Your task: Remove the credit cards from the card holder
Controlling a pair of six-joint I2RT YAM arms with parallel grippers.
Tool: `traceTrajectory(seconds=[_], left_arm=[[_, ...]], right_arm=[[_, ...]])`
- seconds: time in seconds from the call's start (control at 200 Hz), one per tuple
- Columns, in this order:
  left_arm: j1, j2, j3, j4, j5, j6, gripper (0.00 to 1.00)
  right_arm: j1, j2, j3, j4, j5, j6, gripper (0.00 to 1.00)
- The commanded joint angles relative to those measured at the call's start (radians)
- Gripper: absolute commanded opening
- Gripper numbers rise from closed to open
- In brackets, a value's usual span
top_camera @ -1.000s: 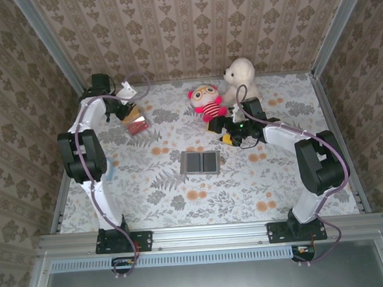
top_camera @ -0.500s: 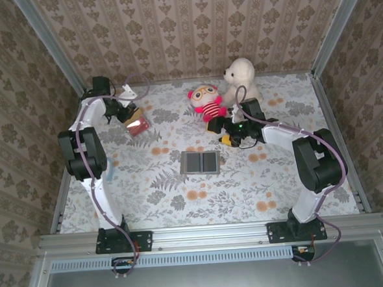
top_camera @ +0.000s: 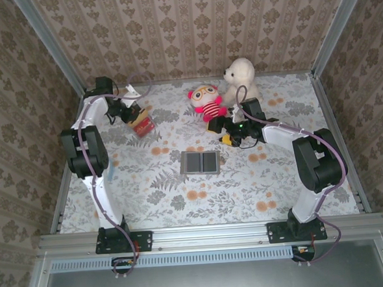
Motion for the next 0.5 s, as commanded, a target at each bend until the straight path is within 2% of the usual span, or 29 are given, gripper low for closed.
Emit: traceTrajectory(seconds=[0.0,0.19,0.37,0.495], left_arm=[[-0.003,0.009,0.017,-0.055,-0.015,-0.002,0.0],[0.011,-0.009,0.017,-0.049,-0.079,-0.011,0.0],[0.011,-0.008,0.013,-0.066,-0.07,-0.004,0.0],[-0.009,0.027,0.05,-0.144,-0.014,0.019,0.0]], right_arm=[[-0.008,0.021,0.01,0.005,-0.028,0.008,1.0],[-0.008,0.026,0.01,0.008,-0.028,0.008,1.0],[-0.008,0.033,0.011,0.013,-0.03,0.011,1.0],[-0.009,0.037,0.012,0.015,-0.031,0.013,1.0]])
